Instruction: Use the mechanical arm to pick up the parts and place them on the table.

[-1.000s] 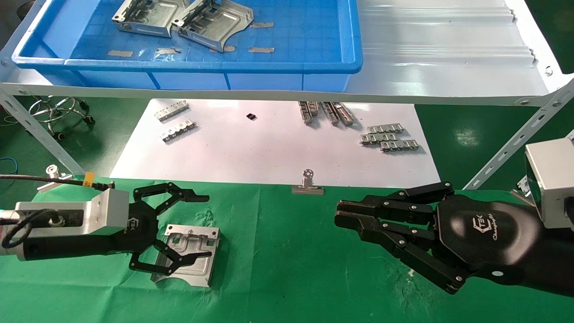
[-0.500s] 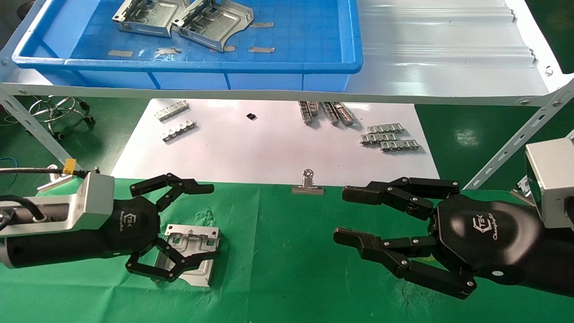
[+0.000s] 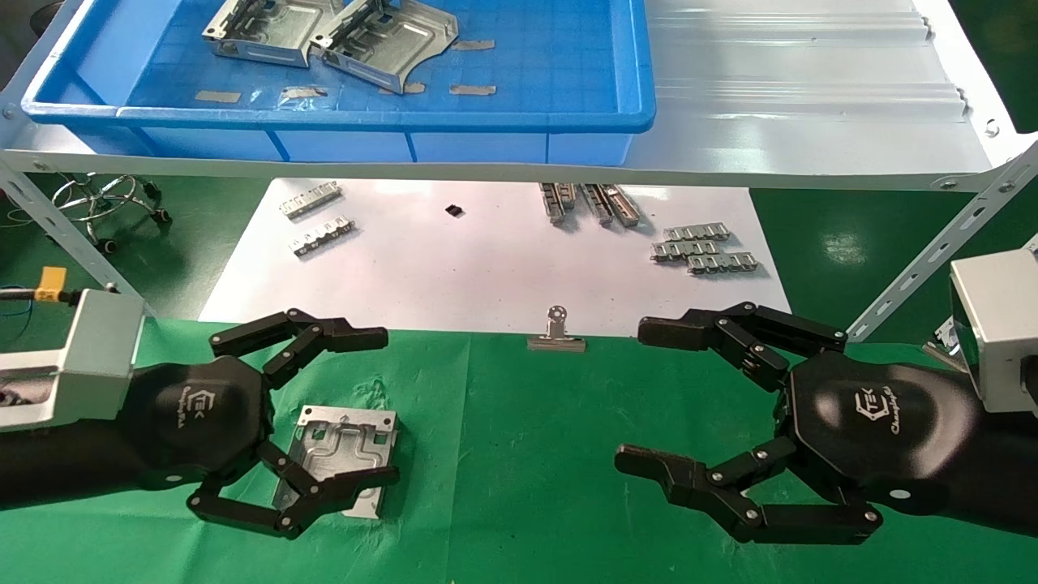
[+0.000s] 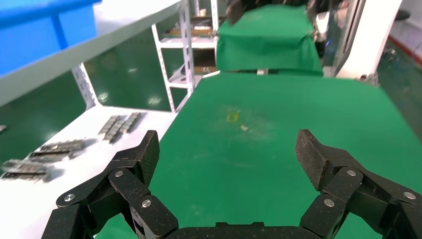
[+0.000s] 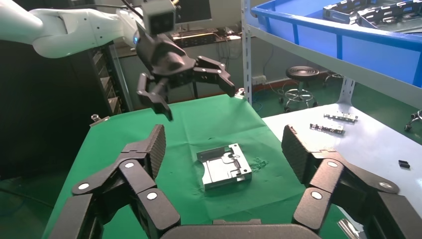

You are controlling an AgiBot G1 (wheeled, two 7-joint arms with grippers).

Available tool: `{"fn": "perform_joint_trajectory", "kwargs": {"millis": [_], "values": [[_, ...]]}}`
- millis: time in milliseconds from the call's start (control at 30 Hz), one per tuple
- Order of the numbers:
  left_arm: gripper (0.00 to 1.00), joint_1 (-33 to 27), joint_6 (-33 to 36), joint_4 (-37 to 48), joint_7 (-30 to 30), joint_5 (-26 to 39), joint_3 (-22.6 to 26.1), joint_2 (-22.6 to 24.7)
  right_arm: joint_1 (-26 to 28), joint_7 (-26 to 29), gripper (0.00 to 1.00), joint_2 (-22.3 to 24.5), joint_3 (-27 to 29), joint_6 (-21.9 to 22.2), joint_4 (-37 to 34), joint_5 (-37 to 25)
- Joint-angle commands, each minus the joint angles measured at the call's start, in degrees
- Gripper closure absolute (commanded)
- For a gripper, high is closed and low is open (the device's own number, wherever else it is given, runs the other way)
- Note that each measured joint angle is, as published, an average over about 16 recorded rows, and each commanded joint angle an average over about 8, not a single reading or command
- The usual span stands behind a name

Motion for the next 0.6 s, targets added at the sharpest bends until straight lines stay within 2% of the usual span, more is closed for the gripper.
{"fn": "perform_joint_trajectory", "kwargs": {"millis": [33,433,600], "values": [[0.0,1.15,-0.21,-2.22,-2.03,-0.41,-1.42,-0.58,0.0,0.0,0.0,0.0,0.0,0.0,0.0,0.0],[0.0,7.92,-1.45,-15.27,-13.94,-2.84,-9.75,-3.96,0.0,0.0,0.0,0.0,0.0,0.0,0.0,0.0],[0.0,9.82,-1.76,-18.93,-16.68,-3.57,-12.1,-4.89,-0.01,0.0,0.0,0.0,0.0,0.01,-0.01,0.0]]}}
